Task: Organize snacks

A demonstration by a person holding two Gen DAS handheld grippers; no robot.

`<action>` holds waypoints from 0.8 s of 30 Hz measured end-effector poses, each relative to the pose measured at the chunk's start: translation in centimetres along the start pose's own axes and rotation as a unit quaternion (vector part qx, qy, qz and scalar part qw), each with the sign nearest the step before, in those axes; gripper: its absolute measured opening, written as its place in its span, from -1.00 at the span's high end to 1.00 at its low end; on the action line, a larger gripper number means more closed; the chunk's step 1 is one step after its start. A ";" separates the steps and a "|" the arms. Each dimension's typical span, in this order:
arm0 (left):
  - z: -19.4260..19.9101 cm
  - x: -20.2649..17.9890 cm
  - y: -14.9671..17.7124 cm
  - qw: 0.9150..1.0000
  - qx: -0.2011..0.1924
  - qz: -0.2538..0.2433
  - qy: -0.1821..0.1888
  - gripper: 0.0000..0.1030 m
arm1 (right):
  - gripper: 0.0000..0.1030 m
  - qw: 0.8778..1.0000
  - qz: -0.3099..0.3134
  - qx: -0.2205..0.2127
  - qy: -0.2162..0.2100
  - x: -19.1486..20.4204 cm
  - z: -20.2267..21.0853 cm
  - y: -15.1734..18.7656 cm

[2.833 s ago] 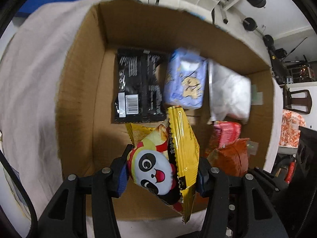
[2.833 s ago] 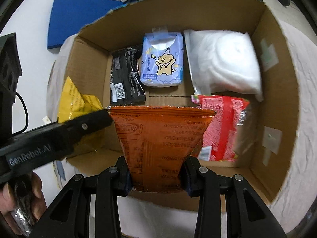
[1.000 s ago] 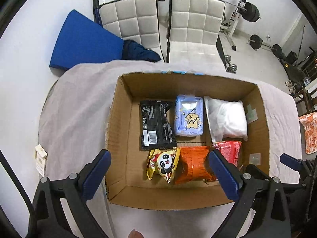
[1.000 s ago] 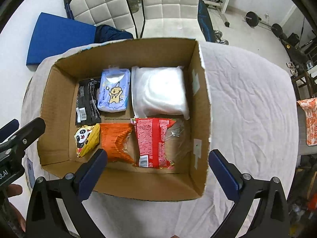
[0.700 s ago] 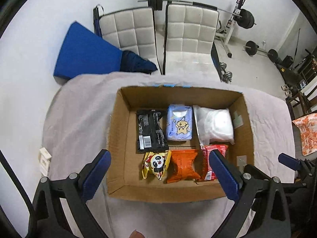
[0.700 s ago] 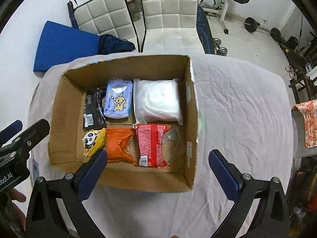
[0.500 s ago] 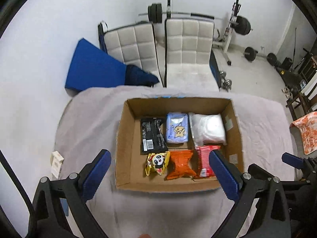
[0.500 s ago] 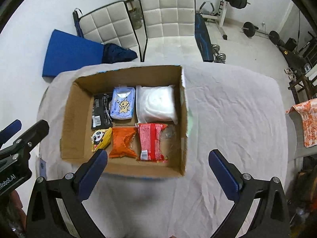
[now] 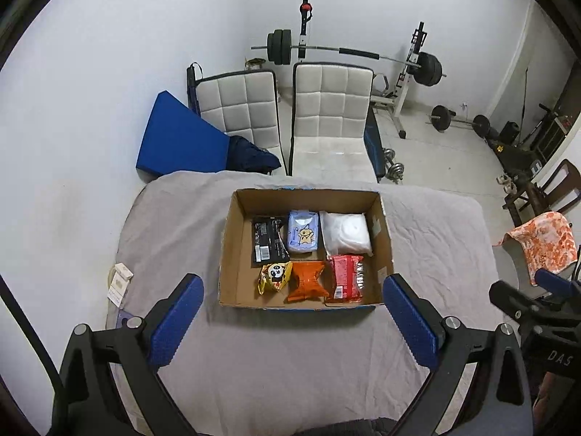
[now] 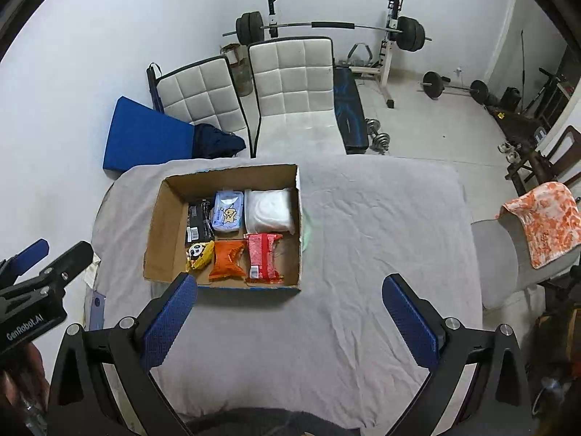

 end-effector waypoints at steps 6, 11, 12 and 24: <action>1.7 -0.1 0.4 1.000 -0.004 0.006 0.009 -0.97 | -1.00 1.000 0.002 -0.006 0.000 0.0 2.6 0.6; 2.7 -0.7 0.8 1.000 -0.008 0.002 0.018 -0.97 | -1.00 1.000 0.007 -0.029 0.006 0.4 4.4 0.2; 2.9 -0.9 0.8 1.000 -0.009 0.000 0.020 -0.97 | -1.00 0.999 0.008 -0.031 0.005 0.5 4.6 0.1; 4.2 -0.7 0.8 0.999 -0.025 0.003 0.020 -0.97 | -1.00 0.999 0.012 -0.046 0.013 0.9 5.8 0.1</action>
Point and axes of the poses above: each gripper's, at about its wrist camera, not at the fingertips, and z roughly against the way its jaws point, x to its left, y to its underside, the point moved 7 cm from there along -z, roughly the way its jaws point, and after that the axes turned 1 degree about z, right-handed, at the moved point
